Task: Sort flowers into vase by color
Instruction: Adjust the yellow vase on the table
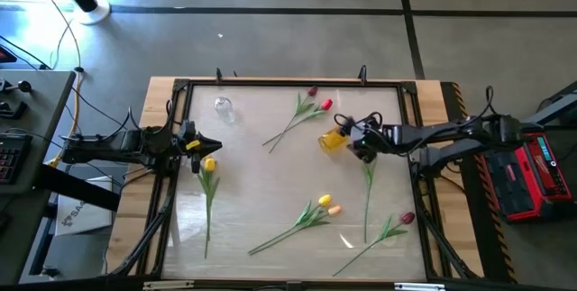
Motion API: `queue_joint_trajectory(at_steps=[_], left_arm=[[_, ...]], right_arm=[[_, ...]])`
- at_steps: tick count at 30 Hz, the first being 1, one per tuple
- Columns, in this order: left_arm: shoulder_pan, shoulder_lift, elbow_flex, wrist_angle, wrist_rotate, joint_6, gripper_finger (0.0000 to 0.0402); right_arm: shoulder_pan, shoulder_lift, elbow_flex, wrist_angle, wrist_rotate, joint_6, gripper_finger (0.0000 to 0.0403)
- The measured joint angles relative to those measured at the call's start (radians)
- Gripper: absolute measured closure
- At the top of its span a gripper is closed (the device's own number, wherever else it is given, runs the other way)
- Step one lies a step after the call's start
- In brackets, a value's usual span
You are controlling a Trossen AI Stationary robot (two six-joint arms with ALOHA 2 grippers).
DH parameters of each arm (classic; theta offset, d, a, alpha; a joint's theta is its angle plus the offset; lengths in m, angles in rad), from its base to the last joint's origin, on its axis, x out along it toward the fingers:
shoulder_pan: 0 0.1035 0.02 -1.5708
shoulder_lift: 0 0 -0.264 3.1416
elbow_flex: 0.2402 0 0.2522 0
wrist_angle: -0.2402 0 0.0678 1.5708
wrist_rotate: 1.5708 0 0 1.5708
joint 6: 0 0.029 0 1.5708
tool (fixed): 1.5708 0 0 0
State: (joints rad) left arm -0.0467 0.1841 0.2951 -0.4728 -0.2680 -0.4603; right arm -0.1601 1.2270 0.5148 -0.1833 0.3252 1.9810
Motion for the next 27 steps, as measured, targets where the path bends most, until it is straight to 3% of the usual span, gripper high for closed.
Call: queue_joint_trajectory(at_steps=[8, 20, 27], left_arm=[[0.0, 0.001, 0.0, 0.002, -0.003, 0.013, 0.0367], [0.0, 0.001, 0.0, 0.006, -0.004, 0.024, 0.0367], [0.0, 0.001, 0.0, 0.005, -0.004, 0.017, 0.0367]], right_arm=[[-0.08, 0.022, 0.0, 0.005, -0.05, -0.022, 0.0038], [-0.187, 0.171, 0.003, 0.1, -0.249, -0.128, 0.0038], [-0.198, 0.182, 0.004, 0.109, -0.264, -0.158, 0.0044]])
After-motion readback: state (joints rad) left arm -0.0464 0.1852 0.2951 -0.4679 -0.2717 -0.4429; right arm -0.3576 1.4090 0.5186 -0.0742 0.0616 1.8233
